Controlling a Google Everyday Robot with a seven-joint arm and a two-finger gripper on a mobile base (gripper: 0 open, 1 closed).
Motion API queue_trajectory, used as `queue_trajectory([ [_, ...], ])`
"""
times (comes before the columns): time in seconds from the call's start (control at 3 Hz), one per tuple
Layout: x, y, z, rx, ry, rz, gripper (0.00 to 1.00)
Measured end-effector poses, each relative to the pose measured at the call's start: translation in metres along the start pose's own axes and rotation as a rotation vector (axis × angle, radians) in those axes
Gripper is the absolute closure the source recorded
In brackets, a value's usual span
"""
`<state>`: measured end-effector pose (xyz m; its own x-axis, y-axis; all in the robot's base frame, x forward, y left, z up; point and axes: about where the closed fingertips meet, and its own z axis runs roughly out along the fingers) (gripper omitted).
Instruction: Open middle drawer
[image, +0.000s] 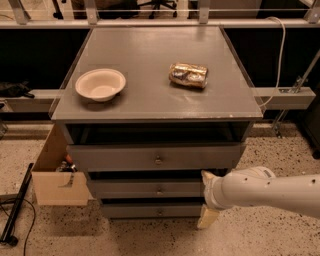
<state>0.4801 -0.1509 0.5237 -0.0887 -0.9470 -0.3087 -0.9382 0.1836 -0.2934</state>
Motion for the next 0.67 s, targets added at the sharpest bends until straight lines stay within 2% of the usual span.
queue_trajectory([
  [0.33,0.011,0.019,0.022,-0.048,-0.044,0.041,0.0],
  [0.67,0.036,0.04,0.046,-0.114,-0.104,0.115,0.0],
])
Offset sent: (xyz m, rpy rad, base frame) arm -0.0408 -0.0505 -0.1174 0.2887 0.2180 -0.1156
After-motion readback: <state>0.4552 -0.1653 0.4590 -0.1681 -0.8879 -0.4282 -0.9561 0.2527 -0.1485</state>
